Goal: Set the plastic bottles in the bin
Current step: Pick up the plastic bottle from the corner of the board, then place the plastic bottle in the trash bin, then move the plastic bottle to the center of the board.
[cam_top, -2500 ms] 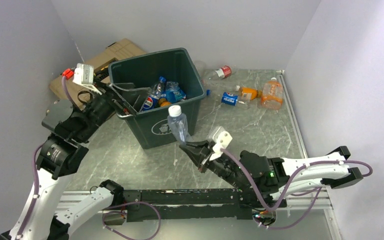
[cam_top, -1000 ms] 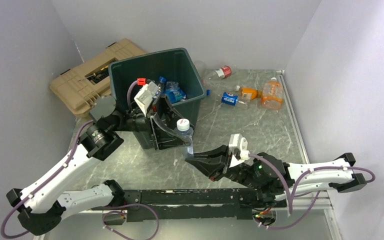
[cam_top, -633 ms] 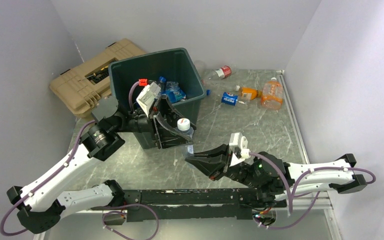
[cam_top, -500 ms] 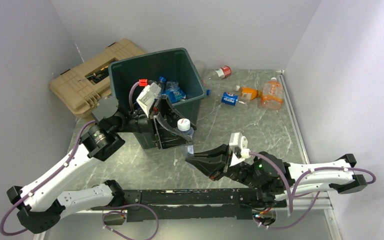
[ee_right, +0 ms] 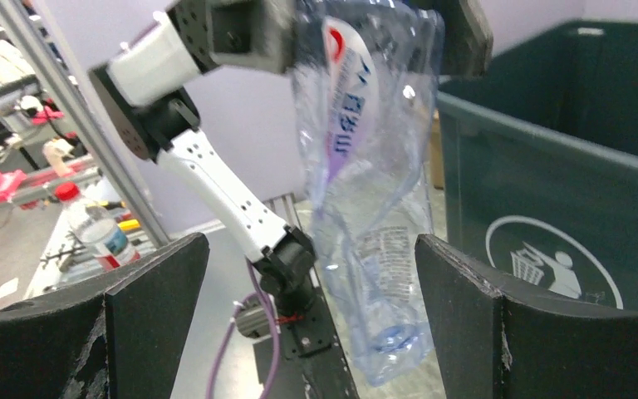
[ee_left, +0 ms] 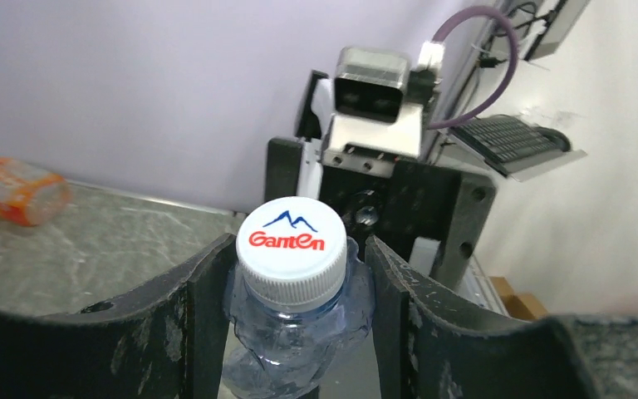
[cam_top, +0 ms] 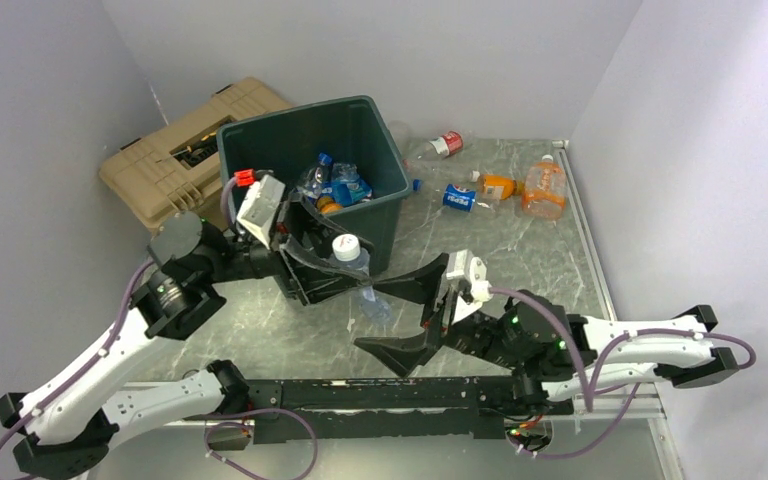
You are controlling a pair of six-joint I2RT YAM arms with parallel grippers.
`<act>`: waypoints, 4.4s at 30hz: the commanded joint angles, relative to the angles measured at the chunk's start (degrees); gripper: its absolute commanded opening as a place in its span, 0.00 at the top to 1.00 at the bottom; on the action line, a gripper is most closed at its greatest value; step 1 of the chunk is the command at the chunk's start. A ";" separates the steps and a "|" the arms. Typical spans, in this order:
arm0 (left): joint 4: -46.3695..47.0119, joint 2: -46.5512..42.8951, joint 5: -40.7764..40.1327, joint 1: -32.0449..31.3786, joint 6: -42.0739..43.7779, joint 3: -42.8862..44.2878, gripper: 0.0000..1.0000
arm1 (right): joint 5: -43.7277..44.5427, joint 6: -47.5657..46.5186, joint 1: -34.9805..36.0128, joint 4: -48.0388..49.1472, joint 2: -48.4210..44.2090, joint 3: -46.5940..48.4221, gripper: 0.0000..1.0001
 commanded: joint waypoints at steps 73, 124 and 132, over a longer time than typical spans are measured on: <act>-34.25 25.22 -45.23 22.02 14.79 38.03 0.00 | -3.27 37.85 -72.69 -29.11 -15.07 -26.23 0.01; -30.97 -18.62 -39.22 22.07 1.94 1.44 0.05 | -5.87 25.35 -112.46 -3.08 56.27 17.52 0.08; -31.94 -14.72 -42.83 22.05 3.39 2.79 0.05 | -8.80 25.82 -112.62 -4.91 63.73 22.23 0.09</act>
